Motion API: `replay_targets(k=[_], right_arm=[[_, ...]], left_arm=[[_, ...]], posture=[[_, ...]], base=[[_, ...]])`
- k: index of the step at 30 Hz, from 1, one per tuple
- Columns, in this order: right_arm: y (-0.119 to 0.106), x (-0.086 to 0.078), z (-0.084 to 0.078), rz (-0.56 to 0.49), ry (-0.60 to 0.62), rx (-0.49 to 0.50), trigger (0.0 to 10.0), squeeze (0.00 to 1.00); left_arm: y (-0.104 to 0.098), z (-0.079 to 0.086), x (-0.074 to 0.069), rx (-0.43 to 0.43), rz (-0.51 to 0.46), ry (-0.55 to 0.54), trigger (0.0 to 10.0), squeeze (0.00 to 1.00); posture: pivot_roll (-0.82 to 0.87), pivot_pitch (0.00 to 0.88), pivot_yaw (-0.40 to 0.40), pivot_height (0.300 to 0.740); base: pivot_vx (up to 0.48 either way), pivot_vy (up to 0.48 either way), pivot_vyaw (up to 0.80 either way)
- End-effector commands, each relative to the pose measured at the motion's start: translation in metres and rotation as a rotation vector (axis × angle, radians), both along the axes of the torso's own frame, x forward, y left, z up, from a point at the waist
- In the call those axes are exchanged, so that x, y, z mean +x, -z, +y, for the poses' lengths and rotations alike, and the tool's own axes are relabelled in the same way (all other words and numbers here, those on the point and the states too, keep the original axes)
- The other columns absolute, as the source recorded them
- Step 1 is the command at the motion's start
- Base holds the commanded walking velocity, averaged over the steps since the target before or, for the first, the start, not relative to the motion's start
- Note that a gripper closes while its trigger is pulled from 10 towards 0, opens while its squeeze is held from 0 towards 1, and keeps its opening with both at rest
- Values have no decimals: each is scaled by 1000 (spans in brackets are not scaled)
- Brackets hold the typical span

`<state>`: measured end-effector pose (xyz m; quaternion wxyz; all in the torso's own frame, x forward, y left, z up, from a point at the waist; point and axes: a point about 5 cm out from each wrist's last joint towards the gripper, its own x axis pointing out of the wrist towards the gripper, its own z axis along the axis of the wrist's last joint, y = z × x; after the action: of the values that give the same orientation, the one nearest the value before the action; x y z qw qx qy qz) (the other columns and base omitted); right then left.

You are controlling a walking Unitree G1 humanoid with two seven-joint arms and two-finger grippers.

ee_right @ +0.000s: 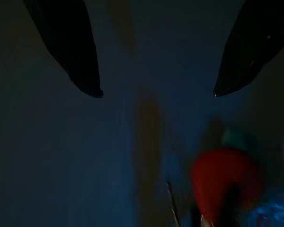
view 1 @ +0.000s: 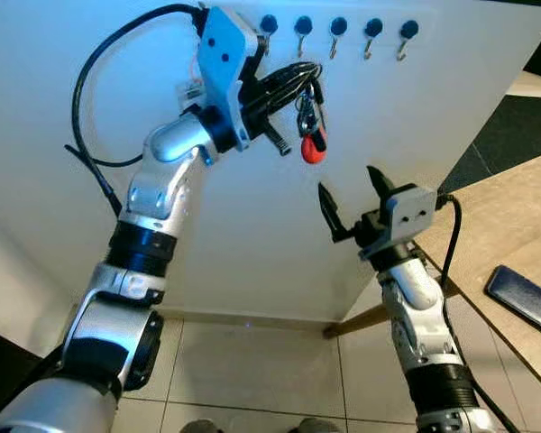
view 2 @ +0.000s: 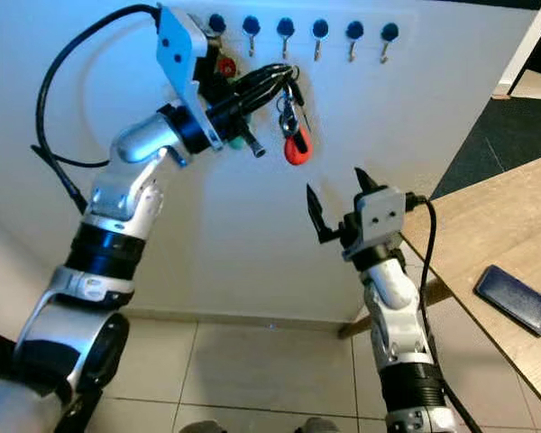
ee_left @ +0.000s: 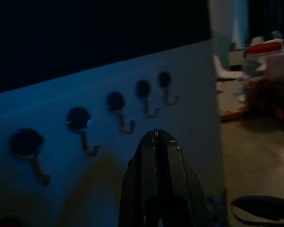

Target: Hang keys on a hook

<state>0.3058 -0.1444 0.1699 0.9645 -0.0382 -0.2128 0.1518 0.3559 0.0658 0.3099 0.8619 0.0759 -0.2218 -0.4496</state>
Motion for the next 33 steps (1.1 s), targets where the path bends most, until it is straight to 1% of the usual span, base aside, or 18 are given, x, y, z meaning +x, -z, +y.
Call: replay_targets(k=[1, 8, 9, 14, 16, 19, 23, 24, 25, 29, 33], right_arm=[[-3, 0, -1, -7, 15, 14, 10000, 0], [-8, 1, 3, -14, 16, 36, 10000, 0], [-11, 2, 6, -18, 13, 39, 10000, 0], [-17, 1, 8, -20, 8, 34, 10000, 0], [-20, 0, 9, -27, 4, 33, 10000, 0], [-24, -2, 10, -36, 1, 35, 10000, 0], [-25, -2, 10, -39, 2, 36, 10000, 0], [-25, -2, 11, -42, 3, 38, 10000, 0], [-25, -2, 11, -42, 3, 38, 10000, 0], [-28, -3, 11, -50, 0, 43, 10000, 0], [-31, -4, 12, -57, -5, 46, 10000, 0]], left_arm=[[-2, -4, 4, 1, 9, -26, 10000, 0], [-3, -7, 13, -10, 15, -75, 10000, 0], [-4, -7, 16, -3, 14, -98, 10000, 0], [-4, -6, 21, 31, -3, -134, 10000, 0], [-7, -4, 23, 4, 7, -141, 10000, 0], [-10, -3, 24, -10, 4, -151, 10000, 0], [-11, -3, 25, -8, -3, -157, 10000, 0], [-12, 0, 27, -9, -8, -179, 10000, 0], [-12, 0, 27, -9, -8, -179, 10000, 0], [-14, 5, 31, -36, -11, -204, 10000, 0], [-16, 7, 31, -47, -15, -199, 10000, 0]], posture=[[39, 38, -5, 740], [37, 41, -5, 740], [34, 43, -2, 740], [32, 47, 1, 740], [32, 49, 1, 740], [32, 49, 1, 740], [32, 52, 1, 740], [32, 53, 0, 740], [32, 53, 0, 740], [32, 54, 0, 740], [33, 55, -1, 740]], base=[[0, 0, 0], [0, 0, 0], [0, 0, 0], [0, 0, 0], [0, 0, 0], [0, 0, 0], [0, 0, 0], [0, 0, 0], [0, 0, 0], [0, 0, 0], [0, 0, 0]])
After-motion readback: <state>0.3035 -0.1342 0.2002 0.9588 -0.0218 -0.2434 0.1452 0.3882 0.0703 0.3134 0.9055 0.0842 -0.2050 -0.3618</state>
